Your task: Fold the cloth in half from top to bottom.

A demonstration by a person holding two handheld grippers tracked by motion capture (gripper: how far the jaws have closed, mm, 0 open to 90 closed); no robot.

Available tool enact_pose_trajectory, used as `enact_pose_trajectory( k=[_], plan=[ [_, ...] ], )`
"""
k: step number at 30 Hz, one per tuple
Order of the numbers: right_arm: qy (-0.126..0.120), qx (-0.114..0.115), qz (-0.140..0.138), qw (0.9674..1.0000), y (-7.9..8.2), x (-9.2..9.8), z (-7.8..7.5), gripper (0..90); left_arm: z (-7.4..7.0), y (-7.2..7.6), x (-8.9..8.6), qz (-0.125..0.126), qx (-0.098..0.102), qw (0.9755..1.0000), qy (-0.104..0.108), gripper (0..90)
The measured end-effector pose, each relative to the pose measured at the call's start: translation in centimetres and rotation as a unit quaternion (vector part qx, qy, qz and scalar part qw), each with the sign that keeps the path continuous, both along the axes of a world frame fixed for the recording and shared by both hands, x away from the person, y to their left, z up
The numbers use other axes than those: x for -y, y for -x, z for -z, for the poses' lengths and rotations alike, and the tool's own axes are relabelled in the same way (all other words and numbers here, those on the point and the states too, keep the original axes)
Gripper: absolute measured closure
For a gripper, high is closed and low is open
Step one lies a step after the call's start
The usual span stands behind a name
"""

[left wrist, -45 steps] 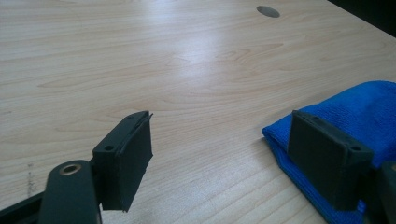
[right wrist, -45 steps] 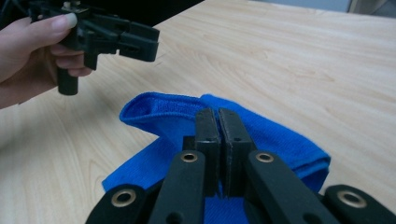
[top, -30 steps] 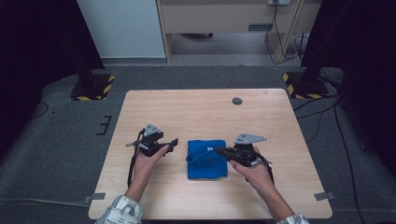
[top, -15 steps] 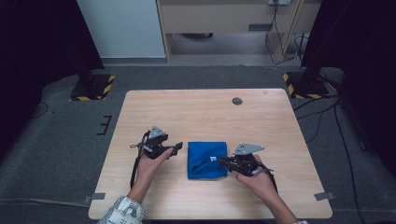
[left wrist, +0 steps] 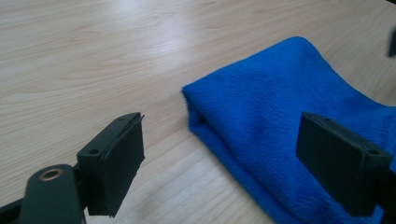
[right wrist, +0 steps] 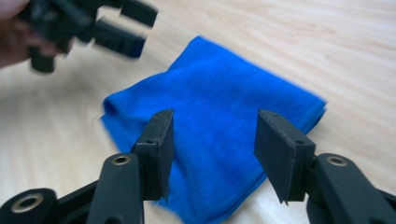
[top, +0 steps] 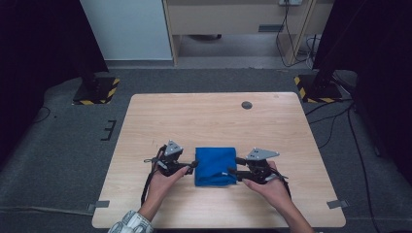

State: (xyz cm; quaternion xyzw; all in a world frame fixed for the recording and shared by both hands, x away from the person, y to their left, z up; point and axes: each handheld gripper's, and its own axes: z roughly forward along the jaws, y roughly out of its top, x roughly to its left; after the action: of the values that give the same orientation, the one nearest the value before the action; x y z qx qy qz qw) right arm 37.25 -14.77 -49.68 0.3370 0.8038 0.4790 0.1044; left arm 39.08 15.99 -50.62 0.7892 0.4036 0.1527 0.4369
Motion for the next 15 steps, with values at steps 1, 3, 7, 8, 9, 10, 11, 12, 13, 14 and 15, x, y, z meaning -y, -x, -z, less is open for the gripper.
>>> enact_pose_trajectory(
  k=[1,3,7,8,9,10,11,12,13,14,15],
  plan=[
    [0.000,0.000,0.000,1.0000,0.0,0.0,0.0,46.3,0.0,0.0,0.0,0.000,0.000,1.0000,0.000,13.9],
    [0.015,0.006,0.022,0.9996,-0.8,-0.2,0.3,43.6,0.1,0.2,0.4,0.004,0.000,1.0000,-0.002,13.7],
    [0.045,-0.008,0.025,0.9986,-1.3,-0.9,1.4,39.9,0.7,0.6,1.3,0.025,-0.009,0.9996,-0.012,12.6],
    [0.054,-0.008,0.021,0.9983,-1.2,-1.1,1.7,39.2,0.8,0.7,1.3,0.028,-0.009,0.9995,-0.012,12.5],
    [0.054,-0.008,0.021,0.9983,-1.2,-1.1,1.7,39.2,0.8,0.8,1.4,0.030,-0.008,0.9994,-0.013,12.5],
    [0.063,-0.011,0.013,0.9979,-1.1,-1.4,2.1,37.8,0.9,0.9,1.4,0.032,-0.009,0.9993,-0.017,12.5],
    [0.063,-0.011,0.013,0.9979,-1.1,-1.4,2.1,37.8,1.0,1.0,1.4,0.035,-0.009,0.9990,-0.025,12.5],
    [0.068,-0.009,0.010,0.9976,-1.0,-1.5,2.1,36.9,1.1,1.1,1.4,0.037,-0.011,0.9987,-0.034,12.4],
    [0.077,-0.010,0.005,0.9970,-0.8,-1.5,2.2,35.1,1.3,1.1,1.4,0.041,-0.011,0.9976,-0.054,12.4],
    [0.077,-0.010,0.005,0.9970,-0.8,-1.5,2.2,35.1,1.3,1.1,1.4,0.041,-0.011,0.9976,-0.054,12.5],
    [0.094,-0.004,0.003,0.9956,-0.6,-1.4,2.5,33.4,1.4,1.1,1.3,0.041,-0.008,0.9968,-0.068,12.4]
  ],
)
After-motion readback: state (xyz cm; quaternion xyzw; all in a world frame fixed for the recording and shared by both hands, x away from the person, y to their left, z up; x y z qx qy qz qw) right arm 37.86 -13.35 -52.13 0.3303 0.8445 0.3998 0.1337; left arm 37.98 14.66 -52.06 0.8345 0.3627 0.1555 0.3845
